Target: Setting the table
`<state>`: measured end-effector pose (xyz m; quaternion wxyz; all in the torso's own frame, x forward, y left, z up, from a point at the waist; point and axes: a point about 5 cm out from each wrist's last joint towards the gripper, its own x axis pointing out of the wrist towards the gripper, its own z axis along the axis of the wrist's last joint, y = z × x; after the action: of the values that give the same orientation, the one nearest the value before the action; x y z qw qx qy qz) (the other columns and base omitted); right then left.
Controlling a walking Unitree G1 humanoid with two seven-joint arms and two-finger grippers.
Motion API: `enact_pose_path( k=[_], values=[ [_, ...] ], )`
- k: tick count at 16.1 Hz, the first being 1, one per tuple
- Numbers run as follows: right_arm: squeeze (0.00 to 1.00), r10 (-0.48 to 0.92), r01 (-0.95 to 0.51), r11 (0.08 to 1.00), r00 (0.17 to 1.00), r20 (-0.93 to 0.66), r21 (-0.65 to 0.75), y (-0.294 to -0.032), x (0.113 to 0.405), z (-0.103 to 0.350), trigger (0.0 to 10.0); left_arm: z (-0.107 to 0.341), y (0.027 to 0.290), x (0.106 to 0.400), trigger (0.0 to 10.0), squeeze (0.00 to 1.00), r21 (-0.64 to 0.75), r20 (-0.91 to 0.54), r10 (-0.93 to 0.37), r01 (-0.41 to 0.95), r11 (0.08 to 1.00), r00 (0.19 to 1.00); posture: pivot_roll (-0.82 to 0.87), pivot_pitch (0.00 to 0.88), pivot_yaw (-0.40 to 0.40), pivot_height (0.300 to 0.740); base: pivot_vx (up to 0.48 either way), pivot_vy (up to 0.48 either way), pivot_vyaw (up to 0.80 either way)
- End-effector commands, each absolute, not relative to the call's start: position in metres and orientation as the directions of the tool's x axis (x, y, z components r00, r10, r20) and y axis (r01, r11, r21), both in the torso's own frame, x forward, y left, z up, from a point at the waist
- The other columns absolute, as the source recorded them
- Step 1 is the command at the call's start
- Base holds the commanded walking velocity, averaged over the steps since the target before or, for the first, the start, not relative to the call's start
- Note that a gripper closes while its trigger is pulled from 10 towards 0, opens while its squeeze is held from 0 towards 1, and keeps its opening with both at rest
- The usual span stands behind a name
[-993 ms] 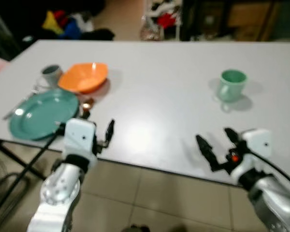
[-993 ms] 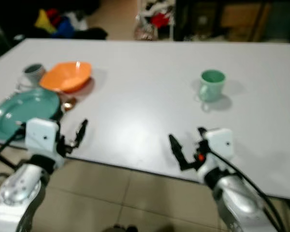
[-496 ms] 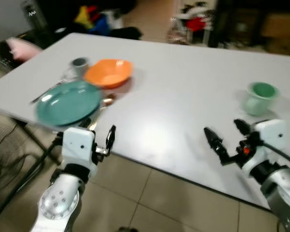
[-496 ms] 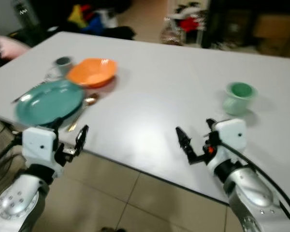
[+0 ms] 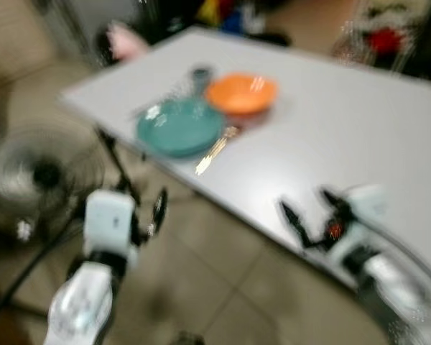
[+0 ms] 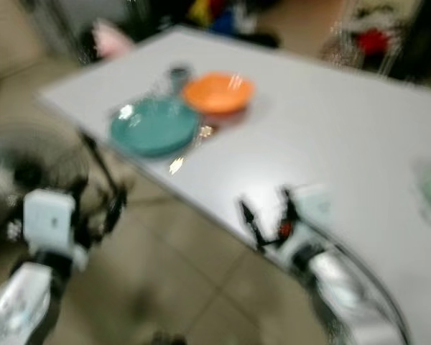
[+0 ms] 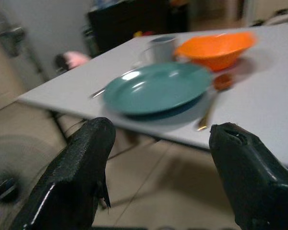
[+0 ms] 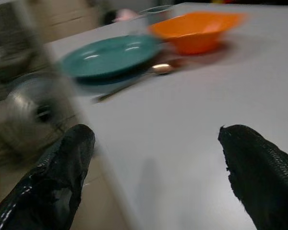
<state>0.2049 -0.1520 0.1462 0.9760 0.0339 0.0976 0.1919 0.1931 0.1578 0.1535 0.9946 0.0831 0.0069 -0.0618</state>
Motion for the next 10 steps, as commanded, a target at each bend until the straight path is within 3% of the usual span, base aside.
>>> enact_pose_path(
  k=[1,5,7,10],
  values=[
    [1.00,0.366,-0.356,0.930,0.916,-0.164,0.089,-0.1558,0.2061,0.1489,10.0,0.1551,0.1578,0.1929,10.0,0.00,0.176,-0.020,-0.113,0.115,0.978,0.993,-0.12,0.054,0.103,0.740,0.000,0.000,0.80],
    [1.00,0.294,-0.275,0.953,0.940,-0.175,0.122,-0.1601,0.2078,0.1438,10.0,0.1558,0.1597,0.1934,10.0,0.00,0.175,-0.021,-0.103,0.105,0.979,0.994,-0.12,0.053,0.093,0.740,0.000,0.000,0.80],
    [1.00,0.286,-0.263,0.955,0.940,-0.185,0.138,-0.1582,0.2078,0.1415,10.0,0.1566,0.1622,0.1942,10.0,0.00,0.175,-0.021,-0.096,0.098,0.980,0.995,-0.11,0.052,0.092,0.740,0.000,0.000,0.00],
    [1.00,0.314,-0.290,0.946,0.931,-0.187,0.148,-0.1522,0.2064,0.1417,10.0,0.1569,0.1627,0.1951,10.0,0.00,0.174,-0.023,-0.091,0.094,0.980,0.996,-0.12,0.051,0.089,0.740,0.000,0.277,0.00]
  ],
)
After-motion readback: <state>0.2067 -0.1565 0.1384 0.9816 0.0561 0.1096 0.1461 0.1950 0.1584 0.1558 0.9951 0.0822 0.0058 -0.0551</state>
